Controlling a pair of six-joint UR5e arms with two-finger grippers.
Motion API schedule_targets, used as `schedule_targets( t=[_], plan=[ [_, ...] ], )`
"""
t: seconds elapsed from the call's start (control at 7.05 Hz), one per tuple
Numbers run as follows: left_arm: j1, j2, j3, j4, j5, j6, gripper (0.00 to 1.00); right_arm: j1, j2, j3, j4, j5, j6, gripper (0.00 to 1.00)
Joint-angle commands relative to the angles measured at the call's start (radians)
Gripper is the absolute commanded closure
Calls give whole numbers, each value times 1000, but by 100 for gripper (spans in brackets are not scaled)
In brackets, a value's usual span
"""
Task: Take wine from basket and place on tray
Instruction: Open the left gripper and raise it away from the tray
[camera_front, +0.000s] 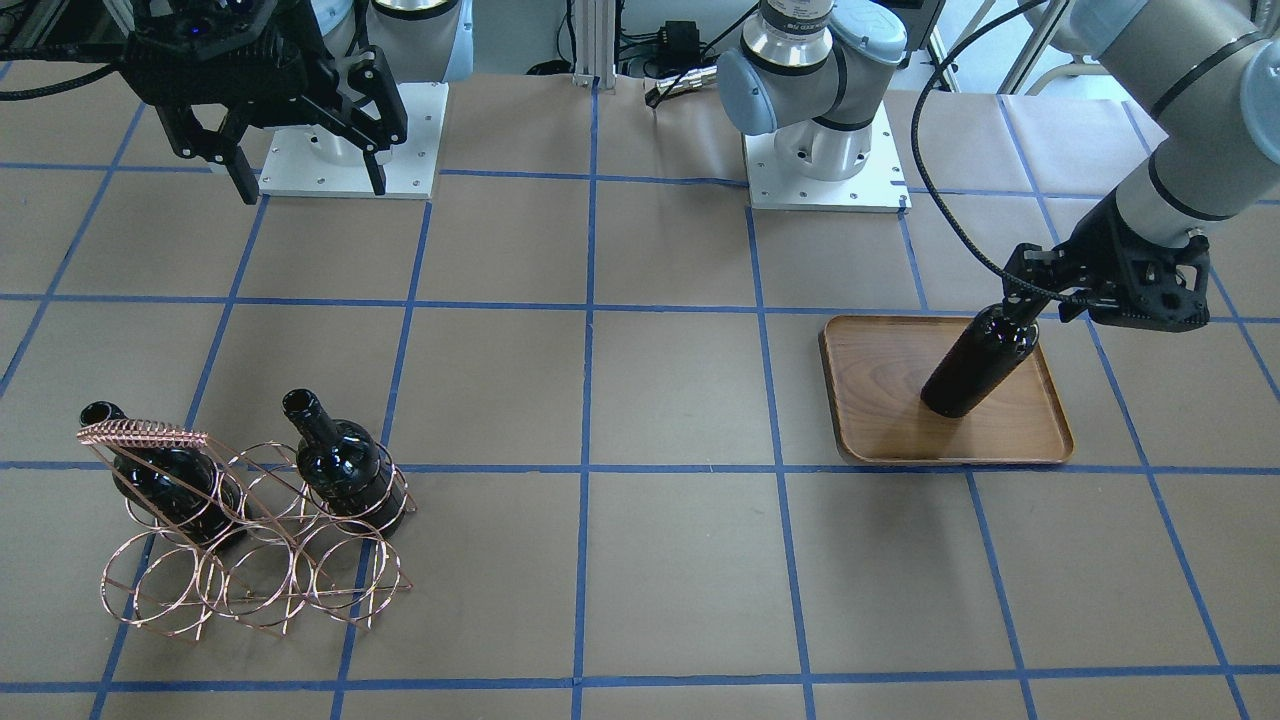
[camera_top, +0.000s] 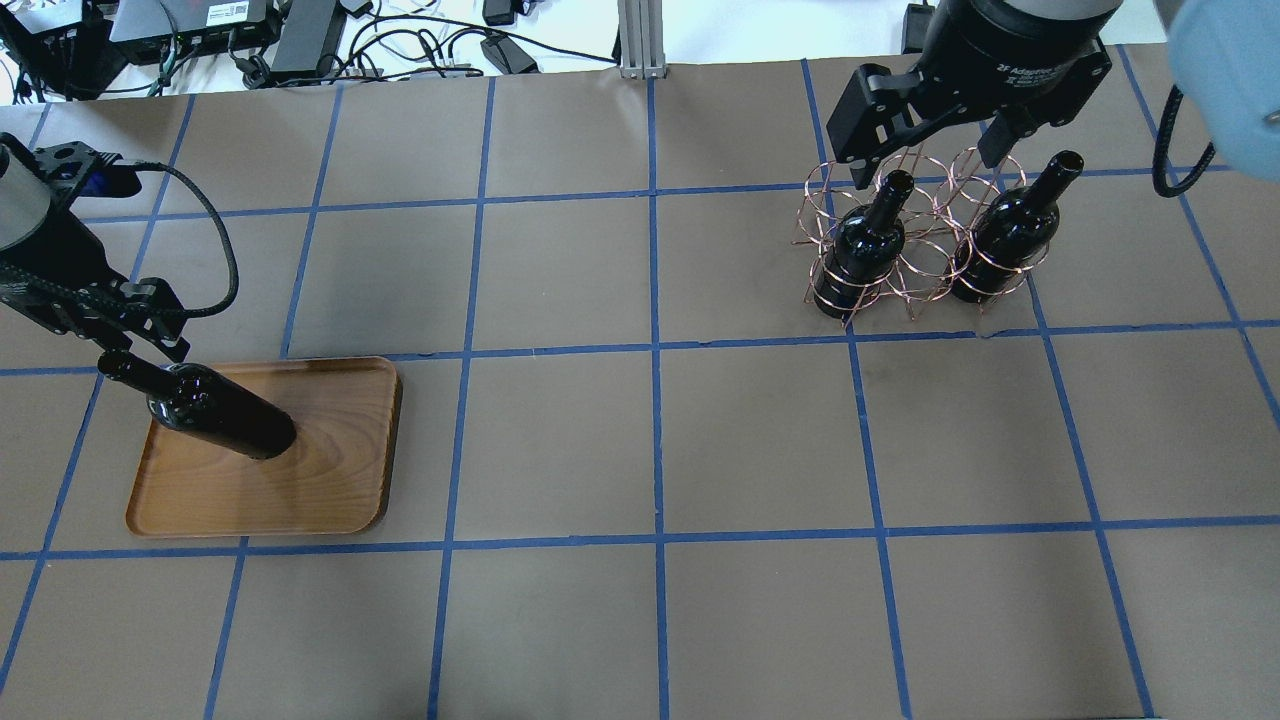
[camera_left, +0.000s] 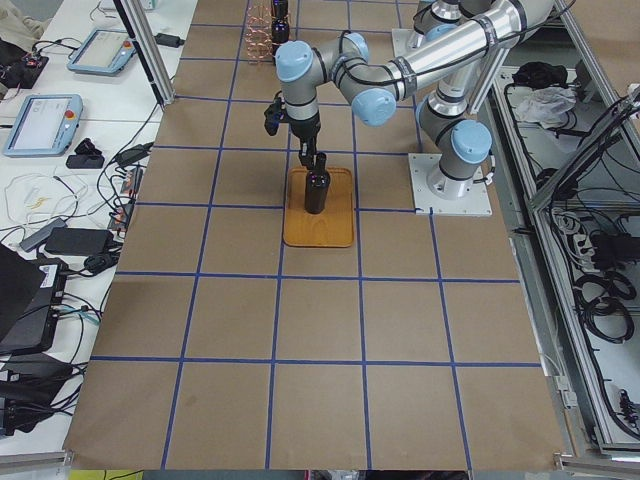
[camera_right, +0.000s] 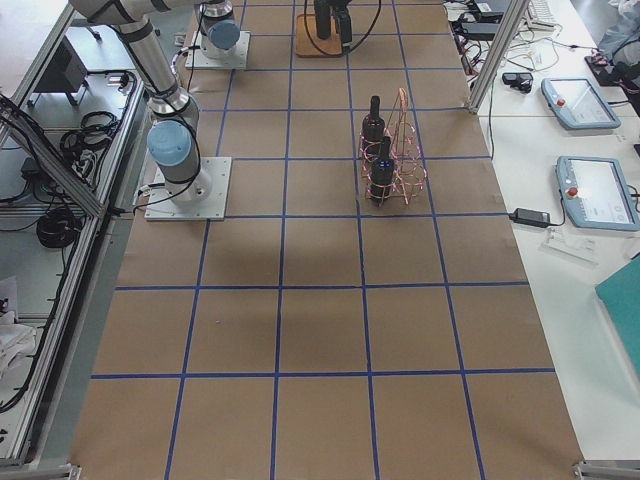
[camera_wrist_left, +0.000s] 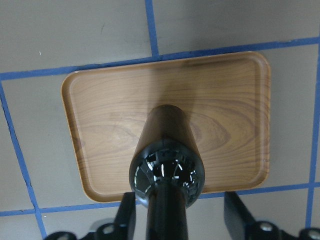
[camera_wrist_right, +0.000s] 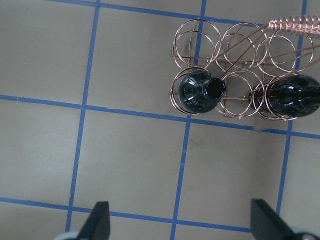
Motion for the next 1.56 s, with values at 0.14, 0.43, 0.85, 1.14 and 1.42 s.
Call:
schedule_targets(
  t=[0.14, 0.43, 0.85, 1.14, 1.42],
  plan=[
    [-17, 48, 35, -47, 2, -77, 0, 0, -4, 0, 4, 0, -6, 0],
    [-60, 80, 85, -76, -6, -208, 0, 2, -7, 0, 9, 0, -6, 0],
    [-251, 135, 142, -107, -7, -367, 0, 2, -14, 2, 20, -1, -6, 0],
    [-354, 123, 144, -115, -85, -491, 0, 0, -13, 4, 17, -4, -8, 0],
    [-397, 149, 148, -124, -81, -499, 0, 0, -14, 0, 55, -3, 3, 0]
  ],
)
